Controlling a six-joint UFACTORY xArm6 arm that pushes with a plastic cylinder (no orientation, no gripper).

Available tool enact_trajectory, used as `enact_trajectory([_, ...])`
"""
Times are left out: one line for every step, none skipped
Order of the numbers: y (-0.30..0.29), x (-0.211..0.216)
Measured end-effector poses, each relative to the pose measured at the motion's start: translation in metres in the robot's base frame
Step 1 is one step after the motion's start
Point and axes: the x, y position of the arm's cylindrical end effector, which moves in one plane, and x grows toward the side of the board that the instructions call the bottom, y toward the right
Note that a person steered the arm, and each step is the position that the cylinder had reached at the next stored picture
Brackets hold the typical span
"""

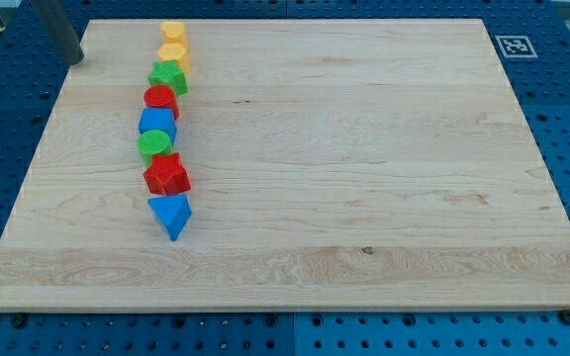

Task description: Move the cube to the right

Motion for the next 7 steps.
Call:
enact_trajectory([0.017,0.031])
enact_trajectory([0.046,0.038])
enact_trajectory([0.077,0.047])
enact_trajectory([0.091,0.088])
enact_trajectory([0.099,0.127])
enact_trajectory([0.099,0.127])
enact_trajectory([0.116,0.131])
